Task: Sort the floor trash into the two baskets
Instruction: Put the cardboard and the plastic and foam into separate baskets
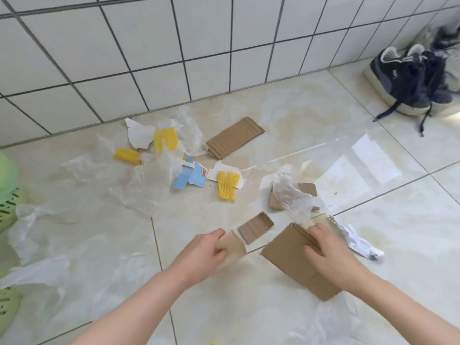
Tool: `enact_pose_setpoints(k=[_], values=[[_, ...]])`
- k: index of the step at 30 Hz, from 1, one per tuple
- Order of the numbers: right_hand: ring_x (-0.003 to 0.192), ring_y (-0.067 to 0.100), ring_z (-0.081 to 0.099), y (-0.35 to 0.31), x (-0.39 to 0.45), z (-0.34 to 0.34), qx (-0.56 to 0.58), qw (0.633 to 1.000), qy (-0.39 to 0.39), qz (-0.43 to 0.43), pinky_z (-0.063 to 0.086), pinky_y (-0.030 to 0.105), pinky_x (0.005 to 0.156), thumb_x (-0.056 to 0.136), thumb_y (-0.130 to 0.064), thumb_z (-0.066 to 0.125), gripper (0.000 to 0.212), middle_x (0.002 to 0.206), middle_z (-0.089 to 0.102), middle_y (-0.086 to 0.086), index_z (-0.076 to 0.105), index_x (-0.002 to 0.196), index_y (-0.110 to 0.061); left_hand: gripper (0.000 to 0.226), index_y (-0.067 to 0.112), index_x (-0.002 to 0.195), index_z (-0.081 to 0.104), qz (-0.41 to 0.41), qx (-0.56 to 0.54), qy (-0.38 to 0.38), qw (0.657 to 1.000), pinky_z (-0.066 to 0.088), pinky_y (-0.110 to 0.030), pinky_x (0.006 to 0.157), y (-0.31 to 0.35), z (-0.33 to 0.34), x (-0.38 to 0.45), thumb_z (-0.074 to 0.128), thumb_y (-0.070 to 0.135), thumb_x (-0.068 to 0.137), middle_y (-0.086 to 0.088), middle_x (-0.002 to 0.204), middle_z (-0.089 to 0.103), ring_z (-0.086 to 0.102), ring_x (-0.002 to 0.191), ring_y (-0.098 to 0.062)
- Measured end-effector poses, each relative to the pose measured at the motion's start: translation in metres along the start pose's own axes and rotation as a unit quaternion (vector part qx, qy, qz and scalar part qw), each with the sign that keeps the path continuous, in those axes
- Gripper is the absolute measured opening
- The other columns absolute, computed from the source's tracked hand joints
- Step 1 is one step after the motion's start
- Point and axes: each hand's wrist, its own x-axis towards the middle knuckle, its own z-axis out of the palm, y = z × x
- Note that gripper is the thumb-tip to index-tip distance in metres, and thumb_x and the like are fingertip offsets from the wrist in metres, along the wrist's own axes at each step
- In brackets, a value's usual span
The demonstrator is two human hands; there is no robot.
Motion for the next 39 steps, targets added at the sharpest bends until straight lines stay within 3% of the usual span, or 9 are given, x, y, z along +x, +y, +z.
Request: enact_pose_setpoints(k=[3,7,11,17,20,25,29,33,39], values=[[0.109,0.017,0.038,0.013,0.009,0.001,-0.056,0.998,-0.028,0.011,0.030,0.023,0.092,0.084,-0.021,0.050,0.019,0.113,0.044,-0.006,0.057,0.099,-0.013,0.011,0.017,0.083,0.056,0.031,0.036,-0.041,0.998,0.043,-0.030,0.072,0.018,0.014,0.022,0.059,0.027,0.086,0.000,0.086,0.060,0.055,0.084,-0.019],[0.133,0.023,0.020,0.021,0.019,-0.004,-0.094,0.993,-0.073,0.021,0.015,0.028,0.109,0.074,-0.035,0.037,0.058,0.147,0.029,-0.005,0.048,0.129,-0.022,0.025,0.016,0.107,0.065,0.076,0.080,-0.046,0.993,0.039,-0.030,0.098,0.029,0.029,0.052,0.059,0.031,0.088,0.006,0.120,0.047,0.038,0.116,-0.015],[0.143,0.027,0.006,0.032,0.028,-0.007,-0.091,0.991,-0.086,0.038,0.016,0.041,0.116,0.084,-0.026,0.047,0.034,0.158,0.010,-0.010,0.055,0.116,-0.023,0.027,0.019,0.111,0.065,0.072,0.097,-0.032,0.992,0.034,-0.030,0.105,0.045,0.034,0.075,0.058,0.027,0.086,0.005,0.139,0.035,0.026,0.129,-0.020],[0.143,0.026,0.005,0.039,0.039,-0.009,-0.067,0.992,-0.094,0.052,0.018,0.040,0.114,0.087,-0.025,0.051,0.023,0.158,0.009,-0.008,0.056,0.109,-0.030,0.029,0.017,0.110,0.064,0.054,0.113,-0.025,0.992,0.034,-0.031,0.104,0.055,0.035,0.093,0.058,0.020,0.081,0.003,0.146,0.029,0.025,0.129,-0.024],[0.128,0.021,0.032,0.043,0.044,-0.015,-0.059,0.995,-0.077,0.021,0.031,0.033,0.104,0.086,-0.026,0.053,0.020,0.149,0.025,-0.009,0.059,0.105,-0.030,0.038,0.017,0.119,0.061,0.059,0.133,-0.018,0.989,0.036,-0.031,0.102,0.054,0.035,0.097,0.059,0.022,0.081,0.004,0.145,0.030,0.029,0.127,-0.024],[0.106,0.022,0.039,0.041,0.053,-0.024,-0.050,0.995,-0.088,0.006,0.039,0.033,0.095,0.086,-0.024,0.053,0.048,0.129,0.024,-0.028,0.045,0.117,-0.059,0.040,0.017,0.120,0.054,0.084,0.173,0.021,0.981,0.040,-0.031,0.095,0.049,0.039,0.099,0.059,0.024,0.081,0.007,0.135,0.037,0.035,0.117,-0.022],[0.114,0.023,0.032,0.043,0.059,-0.023,-0.056,0.994,-0.094,0.025,0.033,0.033,0.102,0.088,-0.025,0.056,0.037,0.139,0.030,-0.008,0.053,0.118,-0.047,0.035,0.015,0.120,0.050,0.094,0.193,0.013,0.977,0.042,-0.033,0.089,0.052,0.042,0.100,0.056,0.019,0.085,0.003,0.128,0.042,0.038,0.113,-0.024],[0.106,0.019,0.026,0.038,0.061,-0.027,-0.085,0.993,-0.087,0.011,0.032,0.029,0.097,0.087,-0.030,0.059,0.019,0.119,0.034,-0.013,0.053,0.083,-0.048,0.032,0.016,0.118,0.048,0.076,0.180,0.014,0.981,0.039,-0.032,0.084,0.057,0.045,0.097,0.052,0.017,0.087,-0.001,0.118,0.050,0.042,0.110,-0.025],[0.103,0.018,0.024,0.032,0.056,-0.028,-0.143,0.988,-0.057,-0.012,0.021,0.030,0.084,0.084,-0.037,0.060,0.014,0.103,0.037,-0.024,0.063,0.097,-0.032,0.023,0.024,0.083,0.037,0.014,0.068,-0.025,0.997,0.037,-0.032,0.068,0.044,0.040,0.092,0.057,0.013,0.077,0.004,0.092,0.045,0.052,0.092,-0.025]])
